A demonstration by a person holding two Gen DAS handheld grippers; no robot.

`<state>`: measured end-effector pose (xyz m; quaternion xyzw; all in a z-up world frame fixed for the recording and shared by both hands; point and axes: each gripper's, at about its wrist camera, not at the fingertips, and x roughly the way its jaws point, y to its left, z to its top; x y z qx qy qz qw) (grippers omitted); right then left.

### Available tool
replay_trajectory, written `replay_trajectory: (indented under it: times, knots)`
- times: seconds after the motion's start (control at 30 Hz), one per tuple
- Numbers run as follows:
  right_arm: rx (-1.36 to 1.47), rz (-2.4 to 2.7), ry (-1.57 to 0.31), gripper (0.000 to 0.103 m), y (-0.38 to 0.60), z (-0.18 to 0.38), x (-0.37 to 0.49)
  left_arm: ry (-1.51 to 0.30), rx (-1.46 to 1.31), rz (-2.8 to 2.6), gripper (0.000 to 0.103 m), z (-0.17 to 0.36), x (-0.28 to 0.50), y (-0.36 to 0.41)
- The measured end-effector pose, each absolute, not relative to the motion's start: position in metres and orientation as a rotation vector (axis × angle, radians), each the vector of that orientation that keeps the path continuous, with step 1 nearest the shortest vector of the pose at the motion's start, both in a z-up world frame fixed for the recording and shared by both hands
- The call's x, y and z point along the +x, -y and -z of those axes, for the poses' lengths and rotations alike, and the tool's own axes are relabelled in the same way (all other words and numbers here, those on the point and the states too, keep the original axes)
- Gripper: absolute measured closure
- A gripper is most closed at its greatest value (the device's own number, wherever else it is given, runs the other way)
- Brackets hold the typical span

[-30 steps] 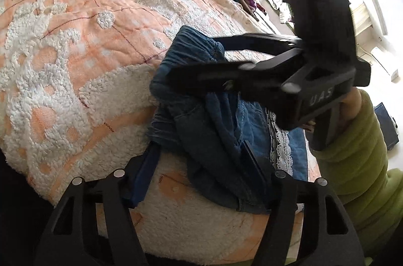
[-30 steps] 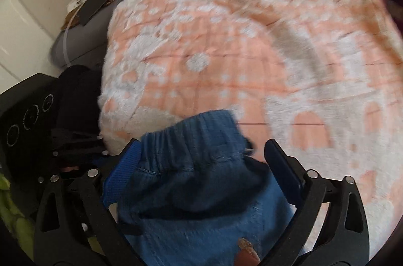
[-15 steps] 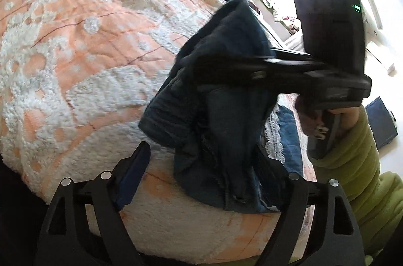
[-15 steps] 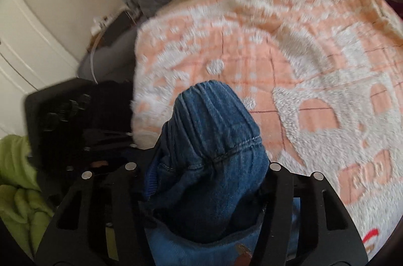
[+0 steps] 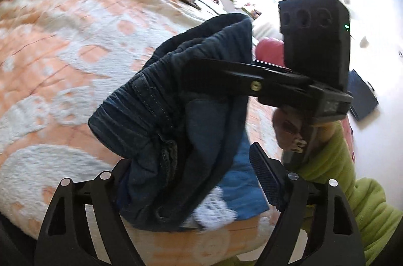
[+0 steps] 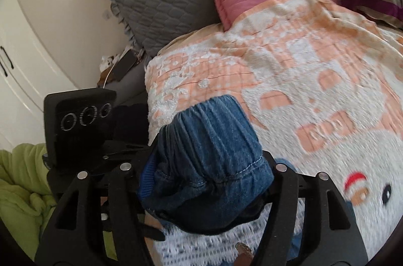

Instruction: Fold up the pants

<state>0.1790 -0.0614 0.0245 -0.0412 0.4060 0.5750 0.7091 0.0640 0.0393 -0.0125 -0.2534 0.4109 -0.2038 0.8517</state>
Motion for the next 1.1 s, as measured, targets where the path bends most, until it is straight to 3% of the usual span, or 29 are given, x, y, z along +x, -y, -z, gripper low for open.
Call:
replay_trajectory:
  times: [0.1,0.3,0.6,0.73,0.93,1.0,1.07,1.1]
  knots:
    - [-0.018,-1.228,-0.878,0.026,0.089,-0.022,0.178,-0.865,-0.503,0.471,0.024,0.008,0.067,-0.018]
    - [0.139,-1.030,-0.813,0.019,0.163,-0.008,0.165,-0.924,-0.419,0.614,0.023,0.018,0.062,0.022]
    - [0.048,-0.806,-0.883,0.019,0.196,0.038,0.137,-0.997,-0.310,0.629,0.022,0.034,0.066,0.049]
    - [-0.114,-0.702,-0.910,0.034,0.193,0.054,0.134,-0.993,-0.297,0.635,0.022,0.033,0.061,0.045]
    - [-0.142,-0.723,-0.865,0.035,0.200,0.042,0.121,-0.874,-0.245,0.484,0.022,-0.001,0.039,0.013]
    - [-0.121,-0.757,-0.815,0.035,0.201,0.025,0.119,-0.867,-0.150,0.375,0.030,-0.002,0.041,0.010]
    - [-0.107,-0.794,-0.786,0.035,0.196,0.011,0.122,-0.882,-0.157,0.375,0.065,0.002,0.044,0.008]
    - [-0.119,-0.815,-0.775,0.035,0.189,0.004,0.126,-0.898,-0.175,0.390,0.071,0.006,0.047,0.009]
